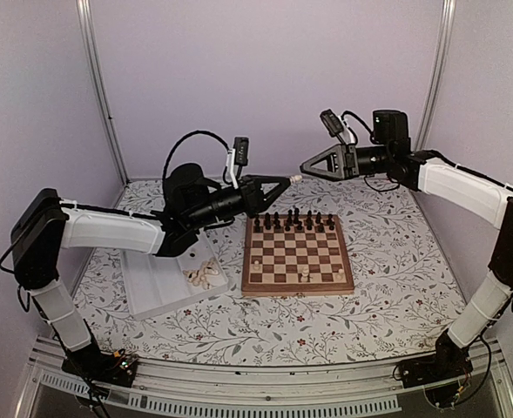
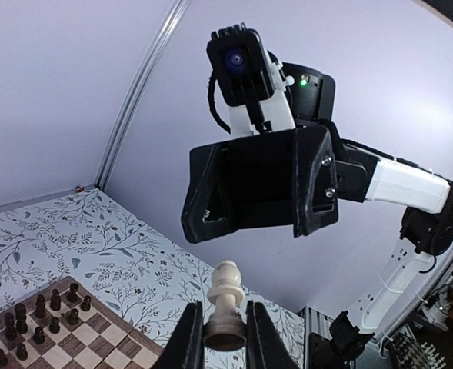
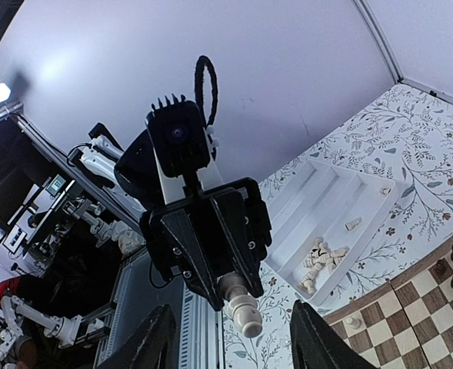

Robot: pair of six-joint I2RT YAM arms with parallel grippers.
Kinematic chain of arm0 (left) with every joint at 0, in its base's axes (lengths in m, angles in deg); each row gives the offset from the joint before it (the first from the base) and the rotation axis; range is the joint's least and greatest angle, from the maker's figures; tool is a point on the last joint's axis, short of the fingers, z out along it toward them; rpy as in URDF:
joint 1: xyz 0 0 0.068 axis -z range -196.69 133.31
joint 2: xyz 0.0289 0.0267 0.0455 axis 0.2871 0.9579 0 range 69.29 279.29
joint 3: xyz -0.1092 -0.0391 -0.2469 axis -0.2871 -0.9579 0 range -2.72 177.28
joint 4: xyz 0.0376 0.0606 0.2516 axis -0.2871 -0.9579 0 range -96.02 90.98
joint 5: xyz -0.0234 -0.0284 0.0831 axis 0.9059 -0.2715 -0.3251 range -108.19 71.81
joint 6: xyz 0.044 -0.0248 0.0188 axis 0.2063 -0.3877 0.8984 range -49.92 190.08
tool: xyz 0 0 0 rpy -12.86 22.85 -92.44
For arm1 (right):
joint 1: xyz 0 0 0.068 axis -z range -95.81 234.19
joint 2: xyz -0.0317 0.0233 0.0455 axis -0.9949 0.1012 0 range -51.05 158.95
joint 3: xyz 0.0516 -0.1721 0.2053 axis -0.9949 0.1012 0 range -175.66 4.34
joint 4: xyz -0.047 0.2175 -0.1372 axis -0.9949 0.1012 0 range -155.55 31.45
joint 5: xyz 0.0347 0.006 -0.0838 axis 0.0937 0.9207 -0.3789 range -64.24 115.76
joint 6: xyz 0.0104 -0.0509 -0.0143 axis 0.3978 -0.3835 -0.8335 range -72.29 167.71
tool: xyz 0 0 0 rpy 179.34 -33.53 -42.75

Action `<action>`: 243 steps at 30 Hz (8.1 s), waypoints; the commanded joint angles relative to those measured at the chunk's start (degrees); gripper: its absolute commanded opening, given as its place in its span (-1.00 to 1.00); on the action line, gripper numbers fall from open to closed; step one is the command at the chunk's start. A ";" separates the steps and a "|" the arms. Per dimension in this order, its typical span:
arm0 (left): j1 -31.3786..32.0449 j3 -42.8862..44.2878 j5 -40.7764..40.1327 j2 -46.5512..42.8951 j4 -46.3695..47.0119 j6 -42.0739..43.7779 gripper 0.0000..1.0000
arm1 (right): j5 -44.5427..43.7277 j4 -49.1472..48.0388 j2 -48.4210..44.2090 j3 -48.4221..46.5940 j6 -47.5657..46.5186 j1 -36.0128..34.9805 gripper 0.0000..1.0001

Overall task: Set up the chess pieces on the board
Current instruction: Place the chess piece on the chessboard, then pick up the chess piece from the storage box.

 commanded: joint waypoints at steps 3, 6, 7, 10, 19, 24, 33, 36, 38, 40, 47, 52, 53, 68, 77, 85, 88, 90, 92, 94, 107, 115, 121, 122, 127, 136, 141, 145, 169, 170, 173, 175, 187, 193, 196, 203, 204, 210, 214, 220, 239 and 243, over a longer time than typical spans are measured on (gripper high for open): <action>0.97 0.88 0.92 0.78 4.62 -1.24 -0.77 | 0.11 -3.18 0.70 1.84 2.31 -1.06 0.05; 1.26 0.97 0.98 0.82 5.02 -1.34 -0.77 | -0.04 -3.91 0.91 2.07 2.31 -1.60 0.04; 1.38 1.04 1.01 0.91 5.01 -1.35 -0.77 | 0.11 -4.37 1.03 2.19 2.52 -1.83 0.02; 1.62 1.38 1.21 1.24 4.91 -1.41 -0.77 | 0.59 -5.21 0.80 2.57 2.84 -2.70 -0.09; 2.34 1.67 0.81 1.37 4.92 -1.23 -0.77 | 1.72 -7.57 -0.10 4.26 4.25 -3.58 -0.43; 2.66 1.59 0.48 1.48 5.00 -1.01 -0.76 | 1.64 -8.11 -0.68 5.01 4.35 -3.67 -0.52; 2.99 1.93 -0.04 1.46 4.71 -0.63 -0.74 | 1.88 -8.77 -1.13 5.56 4.59 -3.84 -0.77; 3.08 2.03 -0.62 1.40 3.95 -0.47 -0.68 | 1.92 -8.77 -1.40 5.48 4.39 -3.84 -0.93; 3.16 2.03 -2.04 1.04 2.37 -0.01 -0.53 | 1.83 -8.40 -1.64 5.24 3.68 -3.77 -1.00; 3.17 2.17 -4.05 0.29 -0.53 0.63 -0.33 | 1.50 -6.33 -1.95 4.35 2.29 -3.57 -1.00; 2.93 1.66 -7.63 -8.25 -17.72 14.17 0.06 | -7.13 11.46 -3.89 -0.36 -14.40 0.50 -1.00; 2.67 3.96 -19.56 -15.11 -33.85 30.00 0.34 | -18.68 23.59 -6.71 -1.13 -32.61 0.82 -1.00; 2.60 3.92 -25.40 -16.07 -34.72 31.91 0.53 | -20.55 25.57 -7.08 -0.98 -35.34 0.80 -1.00; -4.68 1.41 -41.85 -11.25 -37.91 42.35 0.66 | -38.34 41.28 -14.23 11.23 -58.04 0.71 -1.00; -9.39 7.48 -25.77 -7.98 -50.64 34.00 0.56 | -44.15 41.27 -8.60 9.79 -59.18 -3.49 -1.00; -10.54 10.82 -23.38 -5.91 -56.30 27.55 0.69 | -48.30 43.16 -1.34 8.04 -58.77 -6.93 -0.99; -12.32 12.23 -21.20 -4.15 -58.25 24.85 0.73 | -49.46 43.08 0.46 8.37 -58.63 -7.70 -0.97; -12.94 12.93 -19.56 -3.46 -58.90 23.66 0.73 | -49.62 42.64 1.37 8.33 -58.14 -8.06 -0.97; -13.33 13.11 -17.81 -3.08 -59.01 22.98 0.73 | -49.63 42.29 2.45 8.29 -57.68 -8.38 -0.97; -13.44 13.02 -17.37 -3.08 -58.95 23.03 0.73 | -49.73 42.03 3.38 8.41 -57.29 -8.86 -0.96; -13.62 13.52 -18.47 -2.40 -59.84 24.15 0.69 | -49.13 40.06 6.42 9.40 -56.10 -11.37 -0.95; -13.62 13.63 -18.24 -2.26 -60.08 24.12 0.68 | -48.88 38.96 7.70 8.99 -55.51 -12.49 -0.94; -13.62 13.76 -18.32 -2.23 -60.24 24.24 0.68 | -48.81 38.00 8.65 8.74 -55.26 -12.90 -0.94; -13.57 13.80 -18.28 -2.19 -60.29 24.30 0.68 | -48.86 37.96 8.94 8.65 -55.25 -12.99 -0.94; -13.62 13.96 -18.24 -1.92 -60.57 24.41 0.67 | -49.09 37.28 9.74 8.25 -54.95 -12.93 -0.93; -13.60 14.40 -17.58 -1.26 -61.19 24.43 0.67 | -48.57 36.72 10.89 7.67 -54.21 -13.11 -0.91; -13.57 14.76 -17.30 -0.73 -61.59 24.55 0.67 | -48.31 36.58 11.08 7.76 -53.98 -13.07 -0.87; -13.62 15.03 -16.93 -0.37 -61.78 24.57 0.66 | -48.20 36.44 10.99 7.84 -53.77 -13.07 -0.81; -12.14 18.61 -23.94 1.34 -70.09 24.39 0.64 | -47.87 40.96 1.29 9.48 -54.77 -12.99 -0.09; -12.25 19.08 -24.26 1.11 -71.92 23.88 0.64 | -47.70 41.29 0.12 9.62 -54.95 -12.91 -0.07; -12.84 16.84 -23.96 -1.86 -75.34 23.32 0.68 | -46.58 41.56 -3.10 10.39 -54.99 -11.92 -0.04; -14.11 14.71 -24.27 -3.95 -77.48 21.62 0.54 | -45.69 41.43 -4.66 10.91 -54.86 -10.60 -0.04; -19.06 19.06 -26.18 7.81 -97.96 11.09 -0.02 | -43.43 37.91 -7.22 12.92 -54.22 -7.98 -0.03; -19.06 19.21 -20.64 11.87 -97.19 10.93 -0.02 | -43.67 36.37 -9.09 15.64 -54.49 -7.97 -0.03; -19.10 19.87 -21.47 13.30 -97.28 10.43 -0.02 | -43.59 35.65 -9.97 16.96 -54.25 -7.98 -0.04; -19.59 21.62 -22.16 15.95 -96.39 11.20 -0.17 | -43.57 35.04 -11.01 18.51 -53.70 -8.00 -0.04; -19.70 21.82 -22.44 16.34 -96.28 11.17 -0.19 | -43.62 34.96 -11.06 18.48 -53.68 -8.02 -0.04; -20.65 22.31 -23.20 17.44 -94.65 10.47 -0.28 | -43.54 34.78 -10.86 18.58 -53.28 -7.97 -0.04; -20.96 22.96 -23.50 18.55 -94.35 10.81 -0.39 | -43.62 34.76 -10.50 18.53 -53.14 -7.97 -0.04; -20.98 23.32 -23.58 20.46 -94.40 11.69 -0.59 | -43.67 34.87 -9.54 18.08 -52.92 -7.97 -0.04; -10.28 11.62 -15.61 -10.76 -79.30 24.61 -0.92 | -23.98 35.32 0.28 -6.48 -43.91 -6.83 -0.04; -5.24 10.05 -12.40 -13.12 -73.61 26.55 -0.88 | -12.12 36.43 7.70 -14.58 -39.02 -6.96 -0.05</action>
